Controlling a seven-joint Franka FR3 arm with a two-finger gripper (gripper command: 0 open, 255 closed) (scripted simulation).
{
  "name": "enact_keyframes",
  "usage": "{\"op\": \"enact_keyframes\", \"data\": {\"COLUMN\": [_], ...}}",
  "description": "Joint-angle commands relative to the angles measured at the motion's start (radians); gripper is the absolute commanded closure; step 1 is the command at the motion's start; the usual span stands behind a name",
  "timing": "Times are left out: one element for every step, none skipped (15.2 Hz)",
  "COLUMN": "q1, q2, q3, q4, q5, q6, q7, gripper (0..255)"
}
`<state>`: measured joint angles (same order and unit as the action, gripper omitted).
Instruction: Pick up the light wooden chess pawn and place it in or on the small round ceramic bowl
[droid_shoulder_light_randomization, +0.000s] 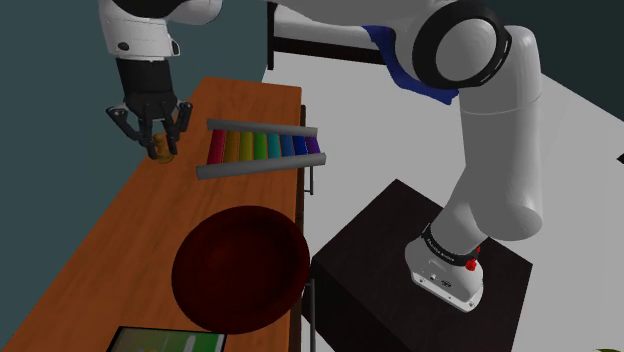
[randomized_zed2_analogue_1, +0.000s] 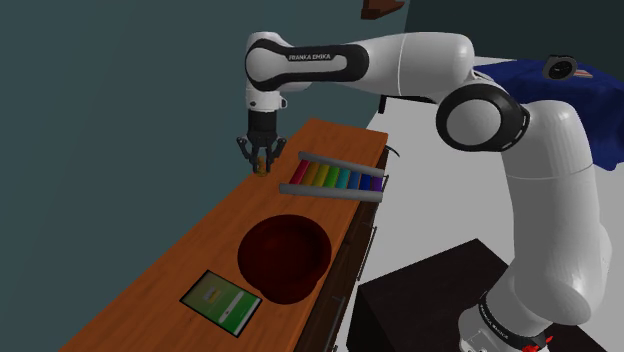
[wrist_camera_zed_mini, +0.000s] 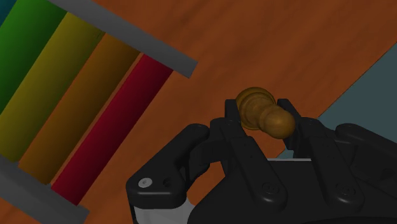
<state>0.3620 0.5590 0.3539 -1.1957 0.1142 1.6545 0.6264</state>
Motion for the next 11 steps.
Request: {"op": "enact_keyframes", "data": {"q1": [0.003,0.005,0.006,0.008,0.011,0.013,0.015,0.018,0.021,0.025,0.028], "q2": [0.005,0.007,0.01,0.013,0.016,0.02,0.025,0.03,0.036,0.043,0.051], "q3": [0.0,0.001,0.001,0.001,0.001,0.002,0.002,0.002,0.002,0.002,0.002], "q4": [0.035,0.052,0.07,0.088,0.107,0.127,0.148,0.171,0.194,0.219,0.245], "q5": [-0.002,-0.002,-0.003,-0.004,-0.005,-0.007,-0.008,-0.009,-0.011,-0.013,-0.015], "q6": [-0.03,-0.044,-0.059,-0.074,-0.089,-0.104,-0.12,-0.137,-0.154,-0.171,-0.189], "q7": [0.006,0.01,0.013,0.016,0.019,0.023,0.027,0.03,0.034,0.038,0.042], "gripper": [255,255,255,255,255,255,255,255,255,255,255]}}
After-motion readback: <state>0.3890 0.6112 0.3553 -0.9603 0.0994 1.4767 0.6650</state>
